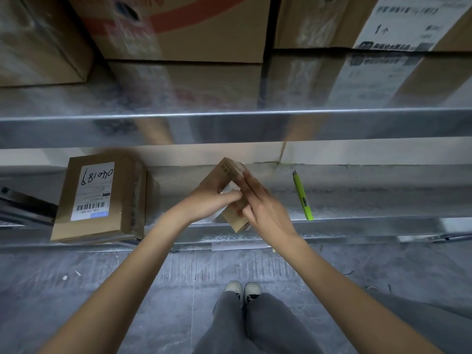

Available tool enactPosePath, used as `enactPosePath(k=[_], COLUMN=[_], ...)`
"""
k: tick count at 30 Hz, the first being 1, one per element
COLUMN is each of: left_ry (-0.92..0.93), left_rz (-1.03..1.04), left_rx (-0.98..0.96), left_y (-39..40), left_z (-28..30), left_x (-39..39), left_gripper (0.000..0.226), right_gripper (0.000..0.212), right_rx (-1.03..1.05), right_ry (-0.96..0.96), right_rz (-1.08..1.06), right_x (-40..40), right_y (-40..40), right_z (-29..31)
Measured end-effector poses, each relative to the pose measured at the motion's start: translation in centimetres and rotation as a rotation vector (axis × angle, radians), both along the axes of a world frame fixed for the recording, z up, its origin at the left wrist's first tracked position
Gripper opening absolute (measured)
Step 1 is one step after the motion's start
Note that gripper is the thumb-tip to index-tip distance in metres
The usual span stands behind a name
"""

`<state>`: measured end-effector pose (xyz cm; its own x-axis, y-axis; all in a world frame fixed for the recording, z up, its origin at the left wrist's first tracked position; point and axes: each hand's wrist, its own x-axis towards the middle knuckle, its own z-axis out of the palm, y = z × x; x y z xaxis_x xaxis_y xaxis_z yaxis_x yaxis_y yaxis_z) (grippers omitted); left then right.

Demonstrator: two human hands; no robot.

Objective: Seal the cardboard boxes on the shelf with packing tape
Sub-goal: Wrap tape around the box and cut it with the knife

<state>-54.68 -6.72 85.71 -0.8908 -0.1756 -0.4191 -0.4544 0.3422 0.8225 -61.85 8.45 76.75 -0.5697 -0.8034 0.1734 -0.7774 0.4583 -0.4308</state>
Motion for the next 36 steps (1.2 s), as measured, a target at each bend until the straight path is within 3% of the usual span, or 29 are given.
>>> enactPosePath(k=[4, 9, 13, 18, 22, 26, 33, 36], left_ry=[-0.174, -0.381, -0.484, -0.425, -0.401, -0.397, -0.414, -0.285], left_rz=[0.016, -0.123, -0.169, -0.093, -0.117, -0.107, -0.15, -0.097], left_rx=[-0.03, -0.025, -0.016, 0.133, 0.124, 0.064, 0.131, 0.173], left_y=[-1.0, -2.5, -3.5, -3.0, -3.0, -3.0, -3.2, -2.8], left_z=[0.0, 1.1, 0.0, -1.3, -1.6, -1.1, -0.4, -0.2], left_x=[0.3, 0.6, 1.7, 2.8, 3.5, 3.3, 1.6, 1.0], left_gripper=[0.003, 0.042, 0.04, 0.044, 0.05, 0.045, 0.032, 0.017], right_gripper=[0.057, 0.056, 0.055, 0.056, 0.055, 0.055, 0.052, 0.052], right_rx=[0.045, 0.054, 0.039, 0.015, 0.008, 0.003, -0.015, -0.014], right_ry=[0.036, 0.063, 0.07, 0.084, 0.074, 0.048, 0.054, 0.068], right_rz=[0.037, 0.046, 0.046, 0.067, 0.066, 0.077, 0.078, 0.065], right_x=[0.2, 0.9, -0.1, -0.1, 0.0, -0.2, -0.4, -0.6], right_y=[-0.2, -0.5, 0.1, -0.1, -0.1, -0.1, 0.1, 0.2], right_z=[-0.3, -0.4, 0.0, 0.5, 0.6, 0.5, 0.7, 0.6])
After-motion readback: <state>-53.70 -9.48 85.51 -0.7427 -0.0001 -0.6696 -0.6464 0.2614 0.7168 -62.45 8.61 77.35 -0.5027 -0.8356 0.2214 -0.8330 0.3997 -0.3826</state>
